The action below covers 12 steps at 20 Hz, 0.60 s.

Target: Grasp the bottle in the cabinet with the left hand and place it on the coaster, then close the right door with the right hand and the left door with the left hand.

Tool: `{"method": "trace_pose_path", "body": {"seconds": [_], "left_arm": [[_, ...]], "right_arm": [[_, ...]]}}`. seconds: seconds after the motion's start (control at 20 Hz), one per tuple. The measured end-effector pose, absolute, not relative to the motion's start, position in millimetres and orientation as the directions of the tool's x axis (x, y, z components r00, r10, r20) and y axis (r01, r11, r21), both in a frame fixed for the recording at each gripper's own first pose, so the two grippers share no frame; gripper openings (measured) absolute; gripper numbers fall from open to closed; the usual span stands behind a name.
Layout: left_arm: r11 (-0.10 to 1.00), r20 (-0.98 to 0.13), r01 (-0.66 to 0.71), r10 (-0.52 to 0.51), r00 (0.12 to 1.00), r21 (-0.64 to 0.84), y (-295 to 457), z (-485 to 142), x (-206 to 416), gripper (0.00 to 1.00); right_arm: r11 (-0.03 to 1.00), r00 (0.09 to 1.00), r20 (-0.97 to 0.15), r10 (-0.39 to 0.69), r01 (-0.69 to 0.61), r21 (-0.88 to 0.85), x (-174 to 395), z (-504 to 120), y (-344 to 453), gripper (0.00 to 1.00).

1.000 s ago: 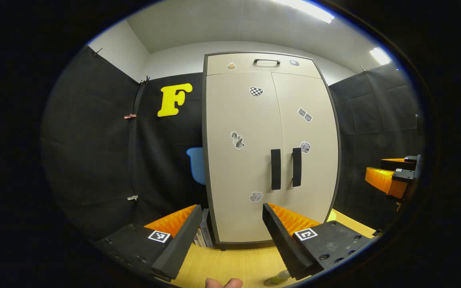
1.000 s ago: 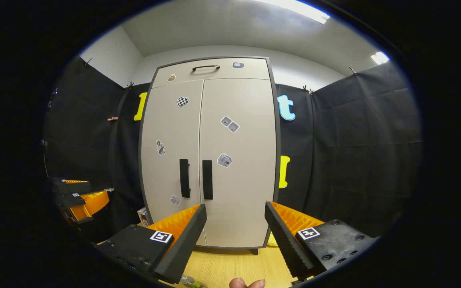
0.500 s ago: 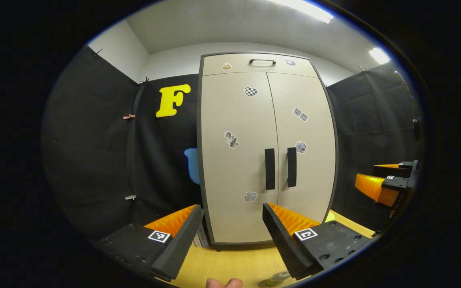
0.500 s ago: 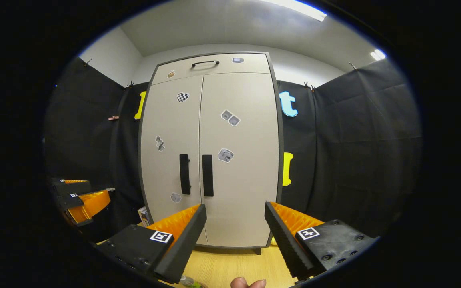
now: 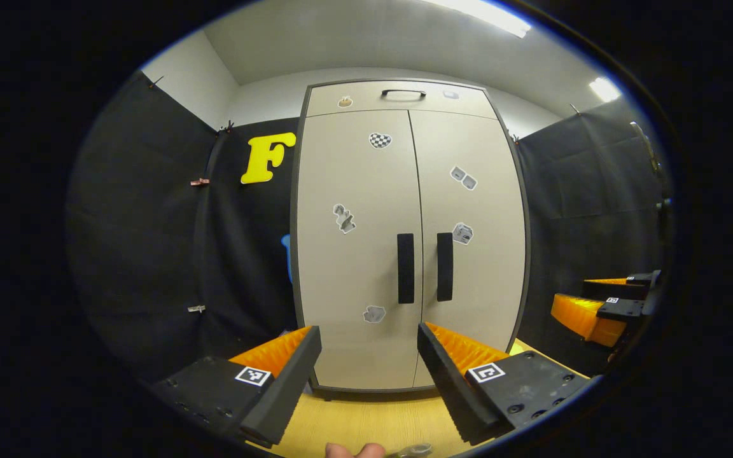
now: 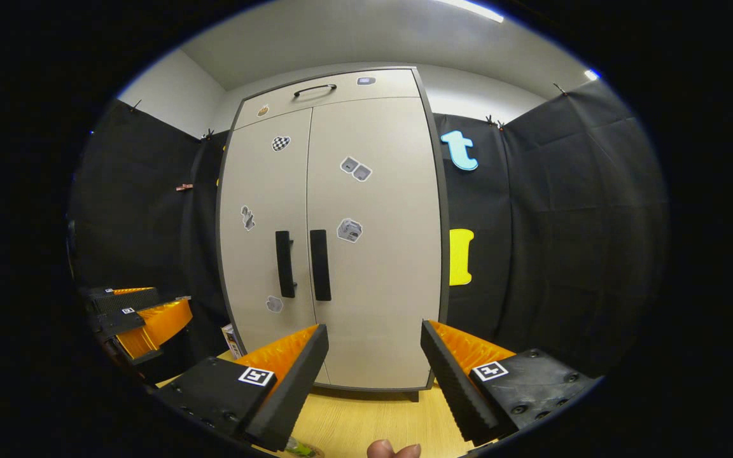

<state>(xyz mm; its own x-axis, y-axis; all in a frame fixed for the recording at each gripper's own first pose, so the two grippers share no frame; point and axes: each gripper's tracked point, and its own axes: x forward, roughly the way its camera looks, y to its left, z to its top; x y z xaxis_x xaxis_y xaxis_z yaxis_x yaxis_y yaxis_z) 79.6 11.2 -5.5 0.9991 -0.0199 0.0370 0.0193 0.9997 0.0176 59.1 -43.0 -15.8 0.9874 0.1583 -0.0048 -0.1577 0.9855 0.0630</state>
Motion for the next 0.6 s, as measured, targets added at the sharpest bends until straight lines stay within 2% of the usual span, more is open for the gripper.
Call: {"method": "trace_pose_path", "body": {"seconds": [0.35,0.6], "left_arm": [[0.999,0.038,-0.028,0.027,0.999,0.025,18,-7,80,0.96],[0.996,0.021,-0.087,0.087,0.996,-0.004,24,-11,77,0.96]], "right_arm": [[0.964,0.965,0.012,0.262,-0.263,0.050,58,-22,-35,0.98],[0.955,0.955,0.021,0.295,-0.296,0.035,58,-27,-27,0.98]]}}
